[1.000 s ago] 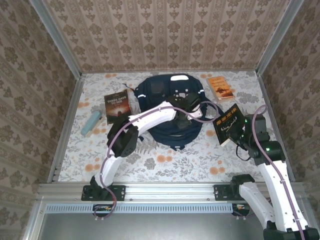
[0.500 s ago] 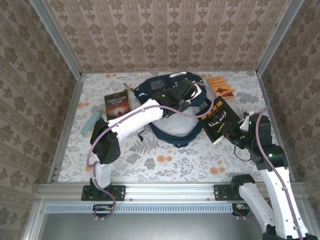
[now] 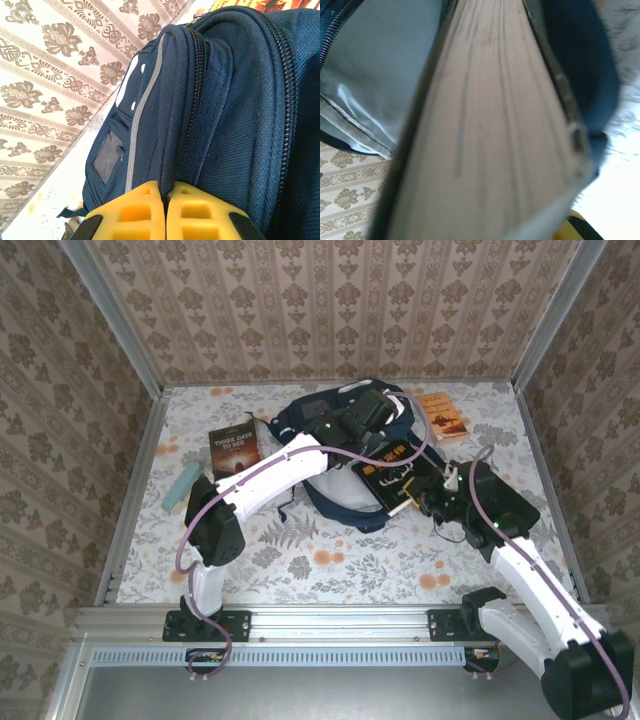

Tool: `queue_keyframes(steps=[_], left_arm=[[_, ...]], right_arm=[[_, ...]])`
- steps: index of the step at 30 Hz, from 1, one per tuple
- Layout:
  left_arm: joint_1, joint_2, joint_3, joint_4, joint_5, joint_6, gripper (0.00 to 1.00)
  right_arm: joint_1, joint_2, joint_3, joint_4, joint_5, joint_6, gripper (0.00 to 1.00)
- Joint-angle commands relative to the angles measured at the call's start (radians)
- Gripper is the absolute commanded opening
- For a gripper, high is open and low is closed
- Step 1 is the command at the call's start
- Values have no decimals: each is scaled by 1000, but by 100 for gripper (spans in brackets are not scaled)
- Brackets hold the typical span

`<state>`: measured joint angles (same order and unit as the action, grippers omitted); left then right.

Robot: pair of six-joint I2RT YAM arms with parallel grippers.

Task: Pack the student bag

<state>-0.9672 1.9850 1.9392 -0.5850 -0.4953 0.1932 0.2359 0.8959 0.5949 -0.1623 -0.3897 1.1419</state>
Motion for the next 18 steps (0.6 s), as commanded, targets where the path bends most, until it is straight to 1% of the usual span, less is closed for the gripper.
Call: queue_keyframes(steps=[1,3,7,9,12,15,18], left_arm=[[-3,-69,75,64,-40,-37,0],[-4,-79,76,59,-37,-41,0],[-3,-95,84,48,-35,-50,0],[-3,-100,95,39,-37,-52,0],[-1,-107,108,33,-45,-51,0],[3,-116,112,30,-45,-52,0],[7,-123,112,23,-38,-59,0]], right_arm=[[63,64,28,321,100,58,0],[101,126,43,389,159,56,0],[192,257,84,476,344,2,0],[225,329,95,549,409,-8,0],[252,454,121,669,471,3,0],[273,594,171,769,487,10,0],[293,697,207,865,526,30,0]])
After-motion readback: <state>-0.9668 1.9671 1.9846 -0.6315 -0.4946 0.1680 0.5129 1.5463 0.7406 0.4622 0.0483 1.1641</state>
